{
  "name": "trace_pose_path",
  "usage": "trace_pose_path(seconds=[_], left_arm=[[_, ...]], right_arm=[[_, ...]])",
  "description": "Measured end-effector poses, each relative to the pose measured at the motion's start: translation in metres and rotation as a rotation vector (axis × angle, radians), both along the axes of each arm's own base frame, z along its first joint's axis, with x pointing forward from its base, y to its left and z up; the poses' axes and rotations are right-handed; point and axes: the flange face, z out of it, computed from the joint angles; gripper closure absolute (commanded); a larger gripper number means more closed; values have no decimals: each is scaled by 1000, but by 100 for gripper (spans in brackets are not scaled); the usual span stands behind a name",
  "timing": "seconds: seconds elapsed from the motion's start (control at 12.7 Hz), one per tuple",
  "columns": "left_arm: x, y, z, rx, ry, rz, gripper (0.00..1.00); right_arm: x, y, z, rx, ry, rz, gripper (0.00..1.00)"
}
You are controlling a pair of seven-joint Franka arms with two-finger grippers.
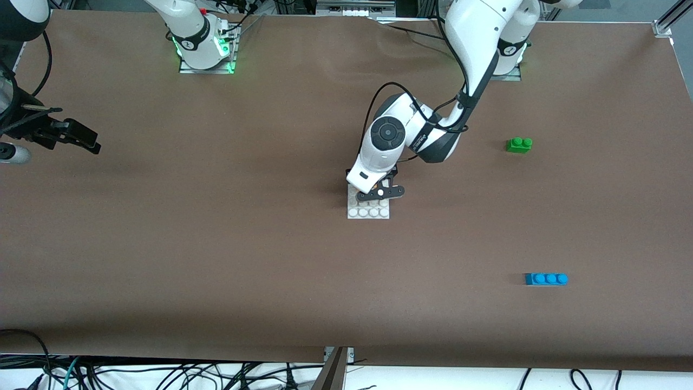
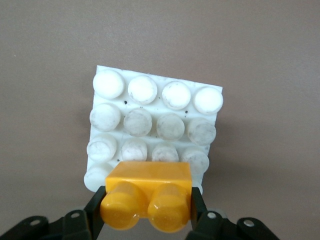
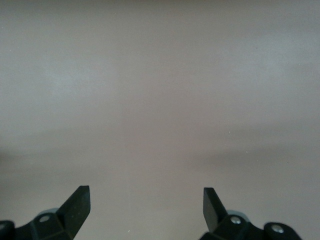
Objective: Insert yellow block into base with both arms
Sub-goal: 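Lower the yellow block onto the base plate studs and press down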
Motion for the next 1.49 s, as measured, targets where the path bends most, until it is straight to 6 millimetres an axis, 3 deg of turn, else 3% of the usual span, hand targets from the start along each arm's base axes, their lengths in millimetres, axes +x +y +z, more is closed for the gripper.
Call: trace_pose_path(seconds=[1.49], left_arm=[[6,-3,-15,27,-13,-7,100]], right_arm=[[0,0,0,0,3,0,0]])
